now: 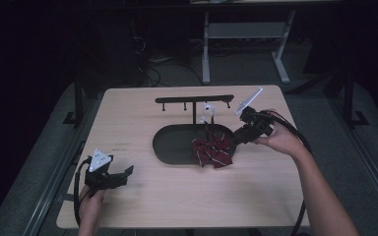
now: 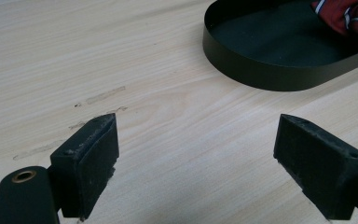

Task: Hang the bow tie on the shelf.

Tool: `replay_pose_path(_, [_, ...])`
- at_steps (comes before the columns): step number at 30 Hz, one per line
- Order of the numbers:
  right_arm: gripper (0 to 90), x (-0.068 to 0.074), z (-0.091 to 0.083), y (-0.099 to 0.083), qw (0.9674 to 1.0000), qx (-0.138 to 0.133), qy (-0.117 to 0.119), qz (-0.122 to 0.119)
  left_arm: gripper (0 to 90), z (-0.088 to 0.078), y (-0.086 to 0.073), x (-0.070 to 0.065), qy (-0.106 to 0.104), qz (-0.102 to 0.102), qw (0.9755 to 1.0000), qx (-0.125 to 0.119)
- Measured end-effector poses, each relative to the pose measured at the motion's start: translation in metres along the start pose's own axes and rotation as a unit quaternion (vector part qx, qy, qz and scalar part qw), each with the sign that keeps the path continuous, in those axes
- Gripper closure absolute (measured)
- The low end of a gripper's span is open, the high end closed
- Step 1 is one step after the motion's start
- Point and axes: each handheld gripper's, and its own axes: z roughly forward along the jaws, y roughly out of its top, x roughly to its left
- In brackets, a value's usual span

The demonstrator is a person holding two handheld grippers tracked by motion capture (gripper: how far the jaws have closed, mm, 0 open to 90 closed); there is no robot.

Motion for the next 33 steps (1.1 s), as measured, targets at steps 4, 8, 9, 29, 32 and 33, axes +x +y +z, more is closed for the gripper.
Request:
replay_pose_path(4, [57.1, 0.000, 0.000, -0.007, 1.0000, -0.001, 0.002, 0.004, 13.5, 0.000, 0.000, 0.000, -0.001, 0.001, 1.0000, 0.000])
replay_pose_path(8, [56.8, 0.002, 0.001, -0.016, 1.0000, -0.001, 0.003, 0.006, 13.5, 0.001, 0.000, -0.001, -0.001, 0.001, 1.0000, -0.001])
replay_pose_path(9, [56.8, 0.002, 0.002, -0.018, 1.0000, -0.003, 0.003, 0.005, 13.5, 0.000, 0.000, -0.001, 0.000, 0.001, 1.0000, -0.001])
replay_pose_path(29, [54.5, 0.012, 0.012, -0.053, 0.9995, -0.010, 0.015, 0.026, 13.6, 0.000, 0.000, 0.000, 0.001, 0.004, 1.0000, 0.002])
replay_pose_path(32, [53.6, 0.014, 0.015, -0.061, 0.9993, -0.012, 0.019, 0.029, 13.5, 0.001, -0.001, -0.001, 0.001, 0.003, 1.0000, 0.001])
replay_pose_path(33, [53.5, 0.014, 0.017, -0.063, 0.9994, -0.012, 0.019, 0.028, 13.6, 0.001, -0.001, -0.001, 0.001, 0.002, 1.0000, 0.001])
